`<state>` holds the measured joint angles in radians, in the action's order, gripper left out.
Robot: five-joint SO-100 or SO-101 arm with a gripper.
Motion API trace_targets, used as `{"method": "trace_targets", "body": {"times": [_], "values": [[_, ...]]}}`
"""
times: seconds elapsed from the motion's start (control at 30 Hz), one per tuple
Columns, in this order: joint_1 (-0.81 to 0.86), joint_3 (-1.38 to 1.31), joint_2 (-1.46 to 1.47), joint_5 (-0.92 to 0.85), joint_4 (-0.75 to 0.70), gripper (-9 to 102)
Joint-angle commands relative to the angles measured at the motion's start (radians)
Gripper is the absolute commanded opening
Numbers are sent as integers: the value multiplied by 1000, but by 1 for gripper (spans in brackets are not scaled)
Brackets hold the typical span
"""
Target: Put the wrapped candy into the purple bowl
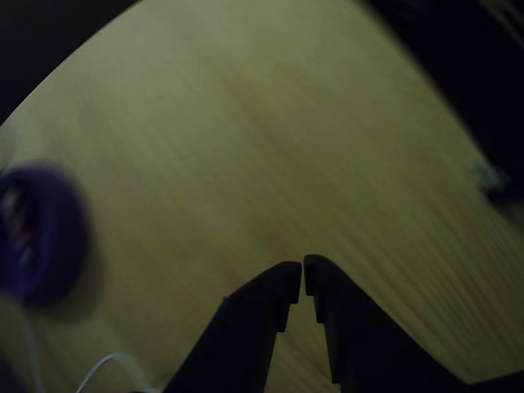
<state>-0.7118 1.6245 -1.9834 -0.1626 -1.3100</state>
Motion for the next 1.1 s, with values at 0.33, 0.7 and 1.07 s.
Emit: {"method": "trace_targets", "body": {"times": [0.33,0.7,1.07], "values": [[781,736,-795,72,150,-1],[808,1172,-1071,158,293,-1],[831,1373,-1173,209,327,-1]]}}
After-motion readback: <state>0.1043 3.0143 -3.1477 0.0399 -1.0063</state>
